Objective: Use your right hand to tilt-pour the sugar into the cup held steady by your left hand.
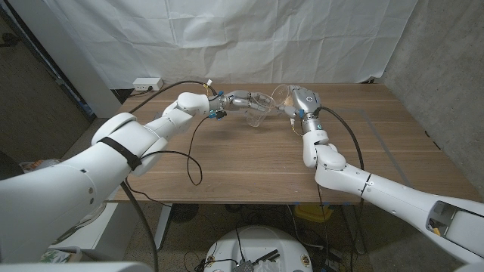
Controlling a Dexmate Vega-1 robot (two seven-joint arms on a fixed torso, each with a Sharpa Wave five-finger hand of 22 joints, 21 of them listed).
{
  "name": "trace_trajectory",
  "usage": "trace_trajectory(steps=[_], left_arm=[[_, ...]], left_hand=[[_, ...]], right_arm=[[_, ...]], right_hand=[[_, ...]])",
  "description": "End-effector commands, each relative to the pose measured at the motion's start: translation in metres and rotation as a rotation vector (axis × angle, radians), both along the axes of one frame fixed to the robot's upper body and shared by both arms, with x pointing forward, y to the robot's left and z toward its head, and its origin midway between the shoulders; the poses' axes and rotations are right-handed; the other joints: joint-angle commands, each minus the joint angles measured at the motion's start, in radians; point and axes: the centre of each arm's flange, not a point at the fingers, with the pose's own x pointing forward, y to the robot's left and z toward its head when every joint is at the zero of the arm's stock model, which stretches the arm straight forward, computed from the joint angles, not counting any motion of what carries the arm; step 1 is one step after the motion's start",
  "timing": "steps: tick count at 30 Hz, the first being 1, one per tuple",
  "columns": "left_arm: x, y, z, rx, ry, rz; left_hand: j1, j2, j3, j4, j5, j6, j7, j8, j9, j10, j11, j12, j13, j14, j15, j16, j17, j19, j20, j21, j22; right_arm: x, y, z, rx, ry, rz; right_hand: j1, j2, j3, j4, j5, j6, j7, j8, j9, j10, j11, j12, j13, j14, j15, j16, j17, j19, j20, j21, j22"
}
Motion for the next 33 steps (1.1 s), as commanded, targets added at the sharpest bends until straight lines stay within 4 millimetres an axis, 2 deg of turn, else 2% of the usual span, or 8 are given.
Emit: trace_trajectory(steps=[1,8,19,33], left_arm=[[-0.0024,0.0061,0.0005,-0.002,-0.009,-0.013],[0.0009,0.0086,0.0002,-0.011,-0.003,0.012],[0.0042,0.0091,0.0011,-0.024,0.008,0.035],[0.0035,0.0006,0.003,-0.009,0.008,0.026]], left_hand=[[-0.025,0.022,0.021,0.018,-0.003,0.023,-0.003,0.006,0.002,0.01,0.001,-0.002,0.004,0.012,-0.038,0.001,0.004,0.0,-0.004,0.009,0.004],[-0.025,0.019,0.02,0.017,-0.003,0.025,-0.005,0.006,0.001,0.011,0.002,-0.004,0.005,0.013,-0.039,0.002,0.005,0.001,-0.007,0.011,0.004],[-0.028,0.022,0.023,0.019,-0.003,0.022,-0.003,0.005,0.0,0.009,0.002,-0.008,0.007,0.011,-0.036,0.001,0.006,0.0,-0.004,0.011,0.004],[-0.028,0.02,0.025,0.017,-0.003,0.028,-0.006,0.006,0.001,0.018,0.0,-0.008,0.01,0.015,-0.04,0.001,0.005,0.001,-0.006,0.014,0.004]], right_arm=[[-0.0002,-0.001,0.0101,-0.091,-0.011,-0.06],[-0.0032,0.0009,0.0113,-0.131,-0.03,-0.069],[-0.0082,0.0061,0.0126,-0.176,-0.079,-0.086],[-0.0067,0.009,0.0155,-0.215,-0.074,-0.099]], right_hand=[[-0.004,0.012,-0.01,0.0,0.001,0.051,-0.034,0.009,0.004,0.009,-0.007,0.007,0.004,0.01,-0.115,-0.003,0.005,0.005,-0.007,-0.002,0.003],[0.0,0.014,-0.012,0.0,0.001,0.064,-0.037,0.014,0.003,0.016,-0.013,0.009,0.006,0.017,-0.122,-0.005,0.007,0.01,-0.018,-0.001,0.003],[0.007,0.016,-0.017,-0.002,0.001,0.09,-0.043,0.023,0.002,0.041,-0.021,0.016,0.006,0.033,-0.13,-0.008,0.01,0.018,-0.022,0.0,0.003],[0.014,0.02,-0.02,-0.004,0.002,0.101,-0.049,0.027,0.001,0.056,-0.027,0.018,0.005,0.042,-0.14,-0.009,0.017,0.022,-0.031,0.0,0.003]])
